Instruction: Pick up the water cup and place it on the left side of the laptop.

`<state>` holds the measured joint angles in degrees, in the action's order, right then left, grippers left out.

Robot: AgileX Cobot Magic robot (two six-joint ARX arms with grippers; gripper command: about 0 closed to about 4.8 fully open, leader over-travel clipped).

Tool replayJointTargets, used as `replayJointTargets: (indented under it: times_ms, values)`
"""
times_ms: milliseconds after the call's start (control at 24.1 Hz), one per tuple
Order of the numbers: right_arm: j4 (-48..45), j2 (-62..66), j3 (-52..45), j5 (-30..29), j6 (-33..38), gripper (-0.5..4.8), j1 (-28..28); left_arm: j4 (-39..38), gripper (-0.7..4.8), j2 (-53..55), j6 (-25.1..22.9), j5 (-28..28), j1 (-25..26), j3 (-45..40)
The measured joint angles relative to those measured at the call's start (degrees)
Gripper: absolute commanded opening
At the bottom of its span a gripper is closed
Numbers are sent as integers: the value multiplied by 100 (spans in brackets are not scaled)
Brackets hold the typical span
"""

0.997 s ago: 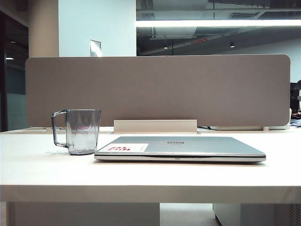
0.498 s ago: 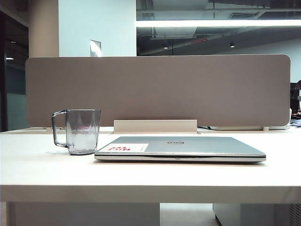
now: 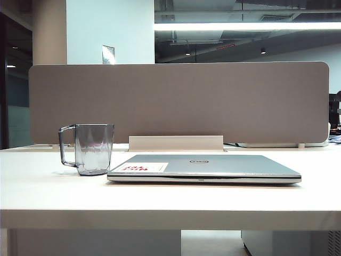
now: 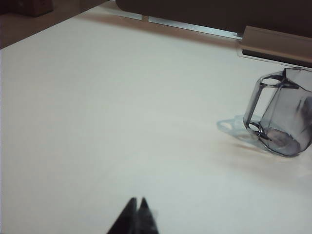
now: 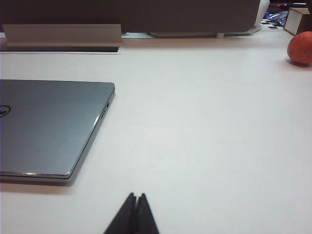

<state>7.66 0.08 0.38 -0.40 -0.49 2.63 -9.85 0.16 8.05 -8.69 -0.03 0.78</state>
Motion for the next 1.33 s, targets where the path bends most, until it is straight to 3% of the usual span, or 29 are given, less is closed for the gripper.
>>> replayJointTargets:
  times_ms: [332, 457, 1329]
  values:
    - [0, 0, 0, 0, 0, -1, 0, 0, -5, 0, -577, 323, 0, -7]
    - [0, 0, 0, 0, 0, -1, 0, -15, -5, 0, -866, 708, 0, -13]
    - [2, 0, 0, 0, 0, -1, 0, -20, -6, 0, -870, 721, 0, -15]
